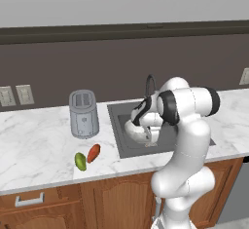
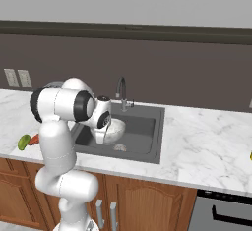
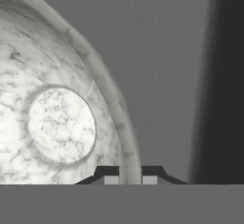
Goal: Remove the sweet potato and mango from the sink. Then move the bowl and cup from the counter to the sink for washing.
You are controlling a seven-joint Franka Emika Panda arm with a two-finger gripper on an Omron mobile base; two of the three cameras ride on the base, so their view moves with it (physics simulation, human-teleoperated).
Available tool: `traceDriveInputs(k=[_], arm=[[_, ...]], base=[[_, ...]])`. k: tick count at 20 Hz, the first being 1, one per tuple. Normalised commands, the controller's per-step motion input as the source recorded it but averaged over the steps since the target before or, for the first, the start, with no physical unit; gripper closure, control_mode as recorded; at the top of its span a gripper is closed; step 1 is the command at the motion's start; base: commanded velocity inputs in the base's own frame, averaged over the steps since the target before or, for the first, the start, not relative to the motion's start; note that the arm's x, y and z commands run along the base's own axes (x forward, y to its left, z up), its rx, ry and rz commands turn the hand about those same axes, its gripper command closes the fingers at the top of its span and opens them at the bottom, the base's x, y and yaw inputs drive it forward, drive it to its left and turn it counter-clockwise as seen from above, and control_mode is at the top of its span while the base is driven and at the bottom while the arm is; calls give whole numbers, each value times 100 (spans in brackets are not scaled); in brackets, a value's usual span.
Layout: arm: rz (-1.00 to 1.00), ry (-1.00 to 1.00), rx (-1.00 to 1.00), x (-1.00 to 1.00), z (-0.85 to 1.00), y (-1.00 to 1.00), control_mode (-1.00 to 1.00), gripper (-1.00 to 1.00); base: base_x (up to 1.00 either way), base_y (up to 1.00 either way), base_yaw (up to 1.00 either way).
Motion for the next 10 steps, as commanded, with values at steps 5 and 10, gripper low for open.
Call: traceDriveInputs(k=[5, 10], arm=[[0, 0, 0, 19, -17, 0, -100, 100], [0, 0, 0, 19, -15, 0, -100, 100]], base=[[0, 0, 0], [0, 0, 0]])
